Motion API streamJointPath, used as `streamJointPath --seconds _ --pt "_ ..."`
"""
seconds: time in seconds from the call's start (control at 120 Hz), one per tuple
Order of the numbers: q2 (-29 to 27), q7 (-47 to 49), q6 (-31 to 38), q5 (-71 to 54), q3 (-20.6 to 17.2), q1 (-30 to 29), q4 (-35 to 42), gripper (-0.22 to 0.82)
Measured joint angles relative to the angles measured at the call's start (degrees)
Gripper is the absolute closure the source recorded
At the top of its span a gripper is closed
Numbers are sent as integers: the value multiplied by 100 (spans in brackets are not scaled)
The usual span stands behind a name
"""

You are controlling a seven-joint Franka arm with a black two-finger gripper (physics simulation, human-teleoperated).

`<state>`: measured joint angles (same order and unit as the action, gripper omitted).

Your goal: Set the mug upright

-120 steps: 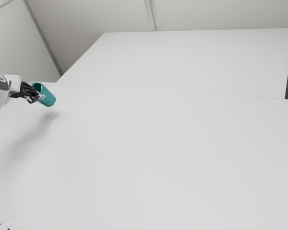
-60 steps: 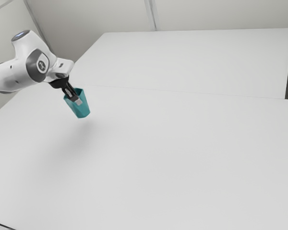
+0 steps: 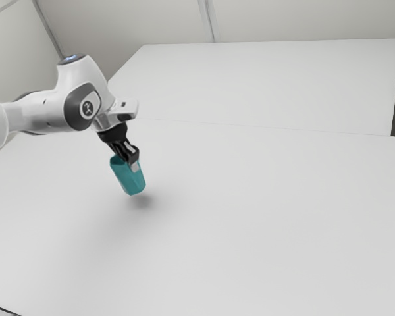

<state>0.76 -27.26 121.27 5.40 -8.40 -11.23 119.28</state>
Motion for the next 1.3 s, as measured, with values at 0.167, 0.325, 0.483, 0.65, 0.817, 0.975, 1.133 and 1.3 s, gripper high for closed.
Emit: streamJointPath --seconds 0.167,0.325,0.483,0.65,0.817,0.975,1.133,1.3 --pt "65 661 -34 -142 -138 49 61 79" --pt "196 1158 -59 -207 -184 222 71 79" --pt "356 1557 -61 -278 -188 375 69 79" --pt "474 1879 -27 -457 -188 317 62 79" --pt "596 2123 4 -594 -188 321 41 79" --pt "609 2311 -11 -613 -194 348 9 59" --pt "567 2470 -34 -608 -204 390 -167 28" --pt "479 2613 -58 -603 -214 423 -332 13"
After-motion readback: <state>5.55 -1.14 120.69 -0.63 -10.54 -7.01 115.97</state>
